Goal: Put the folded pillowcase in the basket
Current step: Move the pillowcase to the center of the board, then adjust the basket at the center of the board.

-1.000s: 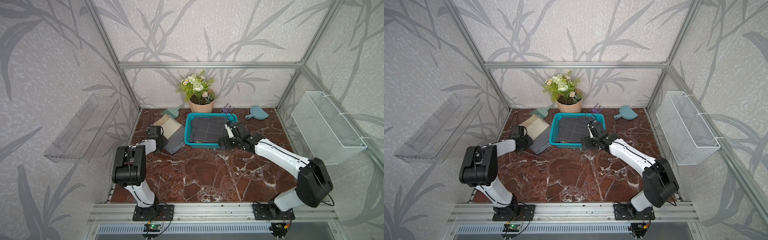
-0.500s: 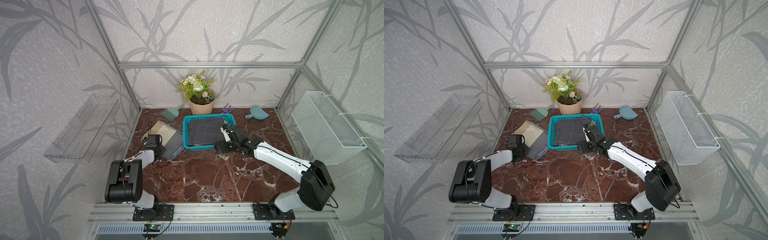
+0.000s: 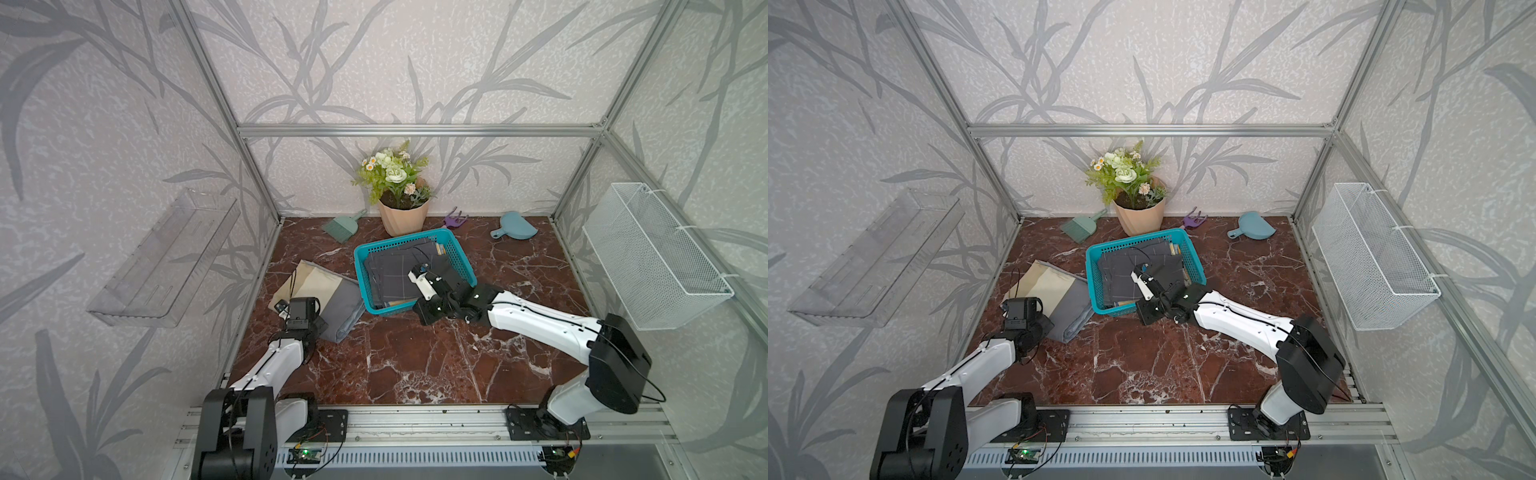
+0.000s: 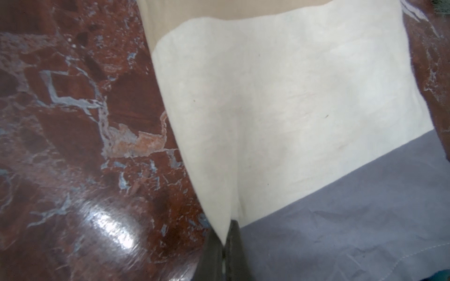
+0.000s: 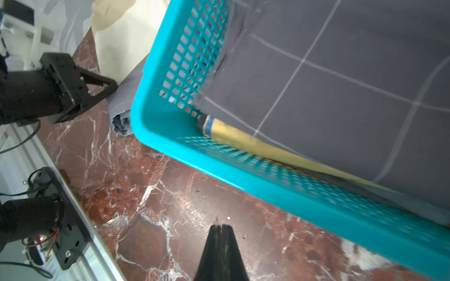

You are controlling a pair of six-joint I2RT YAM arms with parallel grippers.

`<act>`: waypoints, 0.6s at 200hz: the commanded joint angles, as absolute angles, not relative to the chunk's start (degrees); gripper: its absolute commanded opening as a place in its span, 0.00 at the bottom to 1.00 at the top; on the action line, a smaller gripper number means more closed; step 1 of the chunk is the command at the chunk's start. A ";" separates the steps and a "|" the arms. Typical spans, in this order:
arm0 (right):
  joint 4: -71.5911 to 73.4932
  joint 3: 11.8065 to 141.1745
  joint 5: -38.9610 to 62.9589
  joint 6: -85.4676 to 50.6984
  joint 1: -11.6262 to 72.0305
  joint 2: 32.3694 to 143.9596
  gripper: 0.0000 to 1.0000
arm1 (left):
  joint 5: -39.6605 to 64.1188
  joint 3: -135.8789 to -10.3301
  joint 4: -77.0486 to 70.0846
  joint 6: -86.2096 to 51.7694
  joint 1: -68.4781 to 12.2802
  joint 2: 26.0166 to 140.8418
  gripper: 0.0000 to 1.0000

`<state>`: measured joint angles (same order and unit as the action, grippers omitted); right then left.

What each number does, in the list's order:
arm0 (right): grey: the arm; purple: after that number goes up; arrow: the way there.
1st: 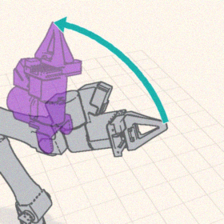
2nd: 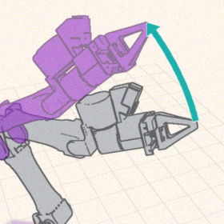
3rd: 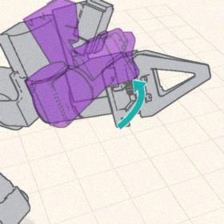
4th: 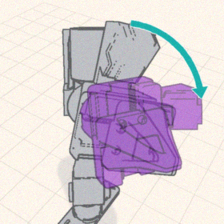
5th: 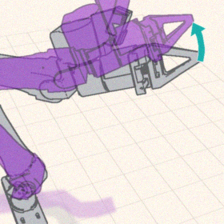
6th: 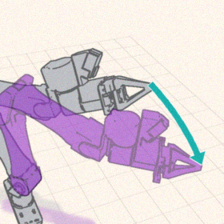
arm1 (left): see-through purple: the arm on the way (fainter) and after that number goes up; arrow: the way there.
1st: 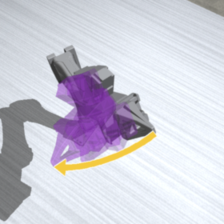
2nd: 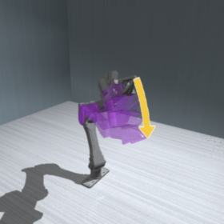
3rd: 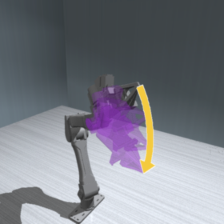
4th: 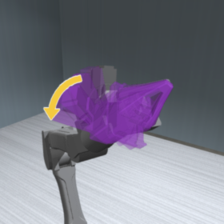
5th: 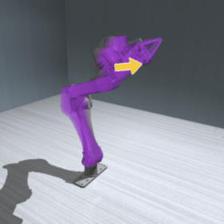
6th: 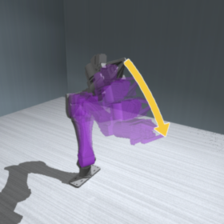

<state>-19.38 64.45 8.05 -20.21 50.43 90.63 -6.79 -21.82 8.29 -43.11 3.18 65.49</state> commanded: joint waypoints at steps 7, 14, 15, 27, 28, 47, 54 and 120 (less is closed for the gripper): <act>-18.54 66.59 9.93 -19.96 54.76 94.17 0.00 | -7.84 -24.60 9.46 -41.35 3.26 67.90 0.00; -18.19 66.77 9.80 -20.12 55.63 94.99 0.00 | -7.57 -24.76 9.28 -41.22 3.25 68.09 0.00; -18.15 66.78 9.78 -20.13 55.72 95.09 0.00 | -7.57 -24.77 9.25 -41.22 3.25 68.10 0.00; -17.53 67.32 9.63 -20.51 56.53 96.69 0.00 | -7.64 -24.79 8.78 -41.29 3.26 68.12 0.00; -17.47 67.41 9.56 -20.54 56.56 96.86 0.00 | -7.60 -24.74 8.74 -41.25 3.25 68.12 0.00; -16.79 69.21 9.49 -20.92 57.17 101.02 0.01 | -7.28 -24.70 8.33 -41.13 3.27 68.19 0.00; -16.68 70.08 9.36 -20.92 57.34 102.51 0.03 | -6.97 -24.78 8.26 -41.07 3.27 68.27 0.00; -16.11 78.21 -0.08 -20.83 56.64 111.59 0.06 | -6.94 -24.69 7.99 -40.67 3.28 67.96 0.00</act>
